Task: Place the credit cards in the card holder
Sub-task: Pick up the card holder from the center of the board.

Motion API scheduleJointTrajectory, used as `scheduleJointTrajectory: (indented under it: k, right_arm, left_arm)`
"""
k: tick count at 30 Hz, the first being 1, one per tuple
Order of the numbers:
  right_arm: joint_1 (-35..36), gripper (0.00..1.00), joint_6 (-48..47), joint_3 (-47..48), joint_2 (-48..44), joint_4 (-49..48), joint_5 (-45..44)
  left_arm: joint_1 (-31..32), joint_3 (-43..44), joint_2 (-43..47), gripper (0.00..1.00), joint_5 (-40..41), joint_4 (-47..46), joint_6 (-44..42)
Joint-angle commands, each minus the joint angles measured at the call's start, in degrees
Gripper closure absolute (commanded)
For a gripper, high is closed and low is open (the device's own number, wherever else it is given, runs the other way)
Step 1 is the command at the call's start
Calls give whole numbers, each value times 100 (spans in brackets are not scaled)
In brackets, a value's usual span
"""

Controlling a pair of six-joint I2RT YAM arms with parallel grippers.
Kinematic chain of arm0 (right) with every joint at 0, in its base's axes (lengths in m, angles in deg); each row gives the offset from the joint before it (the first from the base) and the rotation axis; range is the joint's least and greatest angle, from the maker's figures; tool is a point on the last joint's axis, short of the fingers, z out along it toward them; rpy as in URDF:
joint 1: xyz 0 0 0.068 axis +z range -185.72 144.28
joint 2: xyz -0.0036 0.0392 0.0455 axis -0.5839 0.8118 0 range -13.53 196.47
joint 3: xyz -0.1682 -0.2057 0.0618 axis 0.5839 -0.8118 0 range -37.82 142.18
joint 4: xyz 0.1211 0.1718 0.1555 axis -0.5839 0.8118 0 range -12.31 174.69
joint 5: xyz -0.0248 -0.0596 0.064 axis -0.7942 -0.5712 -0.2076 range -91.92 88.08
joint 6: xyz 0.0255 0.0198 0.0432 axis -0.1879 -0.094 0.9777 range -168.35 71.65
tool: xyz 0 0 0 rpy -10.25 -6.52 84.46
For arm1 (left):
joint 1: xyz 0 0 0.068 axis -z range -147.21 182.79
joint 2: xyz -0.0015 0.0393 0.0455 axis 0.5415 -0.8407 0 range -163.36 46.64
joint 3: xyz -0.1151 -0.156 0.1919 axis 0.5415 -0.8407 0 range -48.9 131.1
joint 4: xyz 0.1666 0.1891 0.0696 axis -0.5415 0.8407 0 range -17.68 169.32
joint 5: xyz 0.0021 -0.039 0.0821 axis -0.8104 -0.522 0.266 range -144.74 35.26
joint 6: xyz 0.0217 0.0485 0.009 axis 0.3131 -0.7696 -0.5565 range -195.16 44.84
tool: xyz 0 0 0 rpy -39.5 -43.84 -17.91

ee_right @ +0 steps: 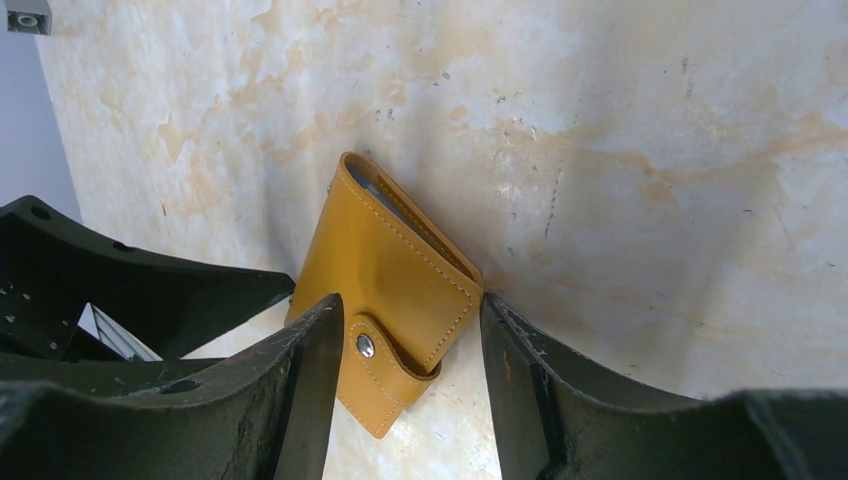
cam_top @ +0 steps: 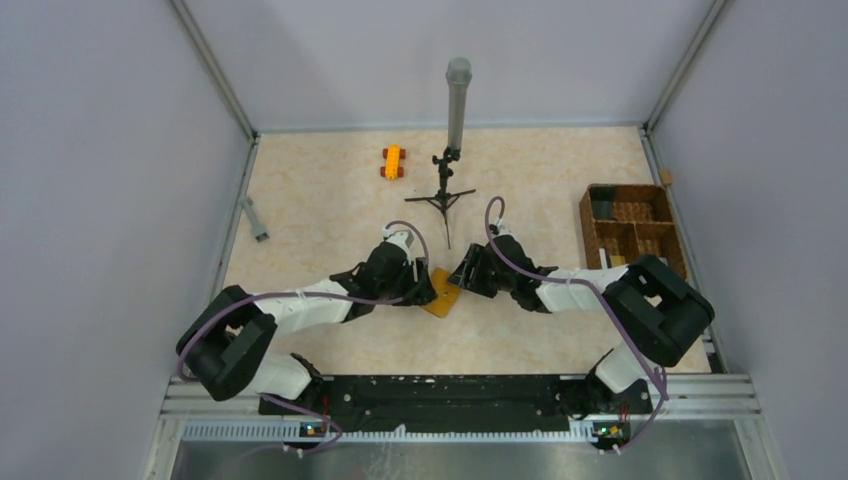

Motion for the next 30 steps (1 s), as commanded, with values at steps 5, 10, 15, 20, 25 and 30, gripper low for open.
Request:
scheduleJointTrajectory:
  k: [5,10,15,20,25,30]
  right_arm:
    - [72,48,-148,120,68,170,-167]
    - [70,48,-158,92,61,166,-153]
    - [43,47,-357,140,-199,431,-271]
    - [-174,40,-893,194,-937,852,-254]
    - [-581,27,-1650,129,-1646,971,368]
    - [-841,19,-2030,196,-1947,1234,722]
  left_arm:
    - [-16,148,-370,39,-122,-147,160]
    - [-12,130,-449,53,-342,-329,204]
    - [-16,130,-294,87,-254,-199,88]
    - [-24,31,146,100,-315,-289,-104]
    - [-33,-202,698,100,-466,-624,-262]
    - [-278,-161,793,91,-293,-166,-47]
